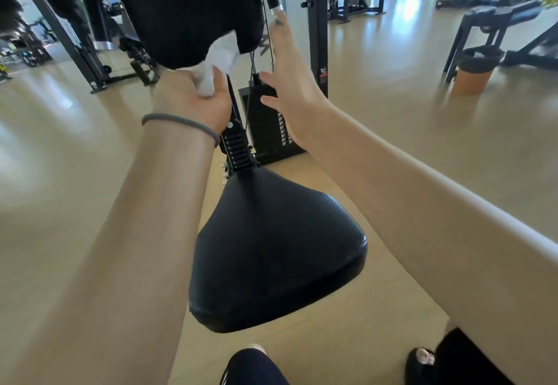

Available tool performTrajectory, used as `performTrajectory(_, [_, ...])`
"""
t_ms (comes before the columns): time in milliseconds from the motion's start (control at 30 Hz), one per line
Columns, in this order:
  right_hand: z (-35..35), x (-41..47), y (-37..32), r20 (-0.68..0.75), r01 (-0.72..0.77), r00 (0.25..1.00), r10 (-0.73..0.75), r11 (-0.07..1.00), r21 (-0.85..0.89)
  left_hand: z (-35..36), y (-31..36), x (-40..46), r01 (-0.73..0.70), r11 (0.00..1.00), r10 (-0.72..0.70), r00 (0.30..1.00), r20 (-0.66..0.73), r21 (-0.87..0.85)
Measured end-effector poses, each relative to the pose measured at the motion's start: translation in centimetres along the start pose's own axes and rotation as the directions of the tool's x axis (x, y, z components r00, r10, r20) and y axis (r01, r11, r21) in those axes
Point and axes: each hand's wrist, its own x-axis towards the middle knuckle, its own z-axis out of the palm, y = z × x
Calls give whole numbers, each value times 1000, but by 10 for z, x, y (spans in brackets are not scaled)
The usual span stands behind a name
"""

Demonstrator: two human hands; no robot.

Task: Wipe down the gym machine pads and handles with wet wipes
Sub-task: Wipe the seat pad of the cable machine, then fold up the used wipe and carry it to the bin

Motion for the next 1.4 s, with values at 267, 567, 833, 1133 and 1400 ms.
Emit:
performTrajectory(267, [-45, 17, 12, 65, -168, 980, 190, 952, -257, 82, 6, -3, 406, 688, -139, 887, 440, -601])
performTrajectory(567, [-56, 29, -42, -80, -535, 838, 539, 842, 66, 93, 81, -25, 479, 790, -226, 808, 545, -382])
performTrajectory(833, [-40, 6, -172, -136, -736, 613, 779, 625, 261, -11, 172, -45, 142, 990, -106, 806, 582, -17])
performTrajectory(1133, [-40, -7, -335, -164, -762, 528, 833, 550, 342, -101, 294, -36, -145, 985, 45, 745, 665, 96])
performTrajectory(1400, [-119, -4, -411, -149, -733, 546, 825, 556, 393, -67, 385, -44, -529, 832, 213, 582, 785, 166])
